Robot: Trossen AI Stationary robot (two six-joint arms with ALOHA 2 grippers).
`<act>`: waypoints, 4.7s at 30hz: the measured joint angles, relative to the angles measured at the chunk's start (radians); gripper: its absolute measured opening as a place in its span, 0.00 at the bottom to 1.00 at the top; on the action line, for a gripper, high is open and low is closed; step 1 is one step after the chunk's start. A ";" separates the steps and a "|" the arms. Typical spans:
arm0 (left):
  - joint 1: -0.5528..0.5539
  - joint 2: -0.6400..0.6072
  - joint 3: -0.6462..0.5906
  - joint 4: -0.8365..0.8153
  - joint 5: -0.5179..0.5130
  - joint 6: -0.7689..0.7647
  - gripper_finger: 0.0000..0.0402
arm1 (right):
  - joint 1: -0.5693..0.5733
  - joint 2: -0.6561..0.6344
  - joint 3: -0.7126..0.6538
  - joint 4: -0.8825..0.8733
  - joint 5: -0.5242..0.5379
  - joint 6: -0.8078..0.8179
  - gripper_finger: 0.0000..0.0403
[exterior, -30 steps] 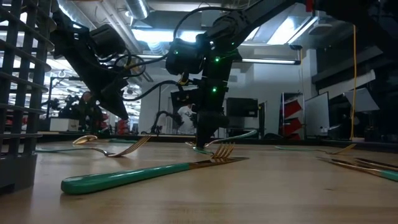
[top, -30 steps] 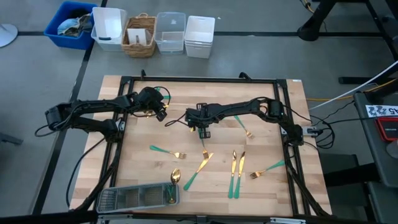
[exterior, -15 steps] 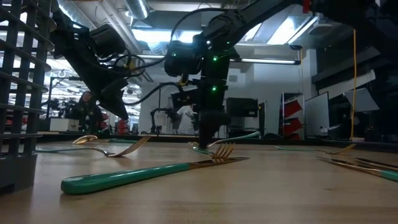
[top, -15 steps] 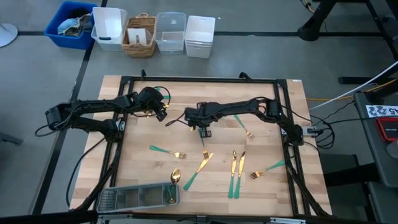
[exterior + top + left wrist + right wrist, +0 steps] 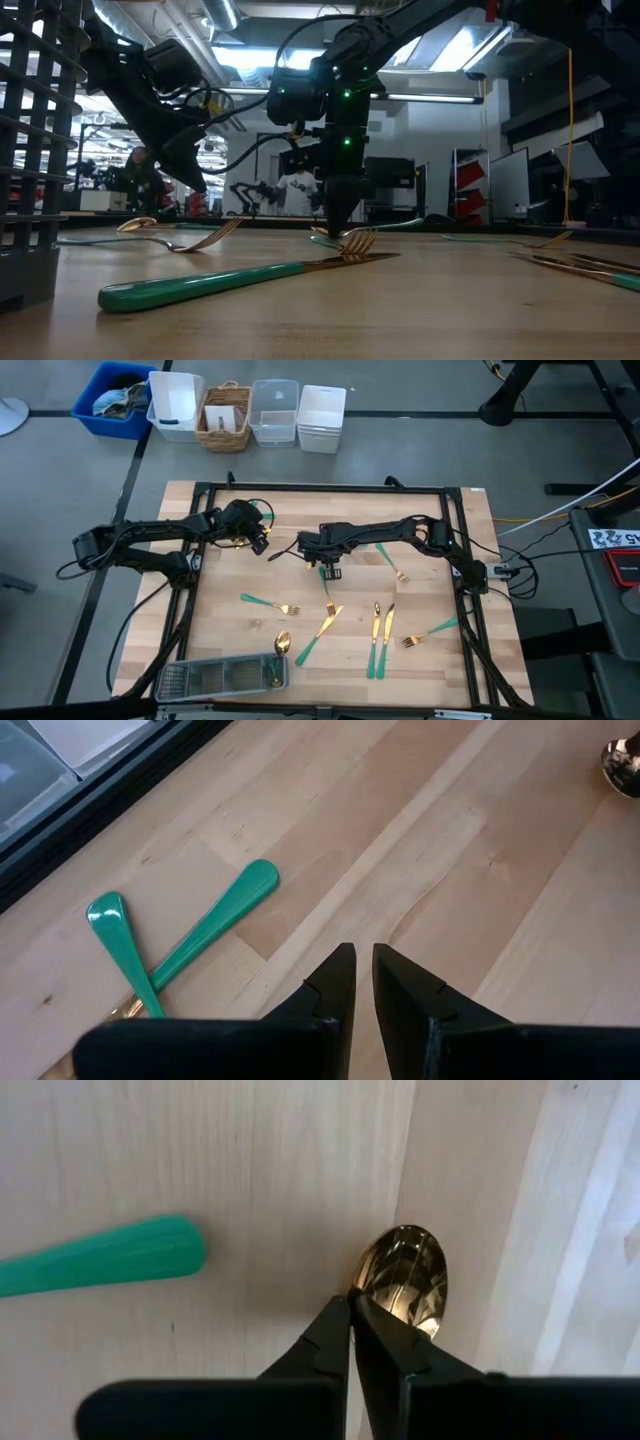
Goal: Sort silverware
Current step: Put the right spoon into the cutlery rack
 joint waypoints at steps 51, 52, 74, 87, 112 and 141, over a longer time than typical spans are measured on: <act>0.000 0.000 0.000 0.002 0.000 0.000 0.08 | 0.008 -0.054 0.002 -0.155 -0.196 0.034 0.29; 0.000 0.000 0.000 0.003 0.000 0.000 0.08 | 0.008 -0.063 0.002 -0.153 -0.202 0.033 0.29; 0.000 0.000 0.000 0.003 0.000 0.000 0.08 | 0.004 -0.090 -0.093 -0.162 -0.043 -0.004 0.29; 0.000 0.000 0.000 0.003 0.000 0.000 0.08 | -0.039 -0.094 -0.178 -0.116 -0.146 0.001 0.29; 0.000 0.000 -0.001 0.168 0.031 -0.131 0.08 | -0.038 -0.088 -0.032 -0.185 -0.123 -0.004 0.03; -0.072 -0.176 0.000 0.397 0.182 -0.085 0.21 | -0.037 -0.093 0.237 0.220 0.347 -0.163 0.03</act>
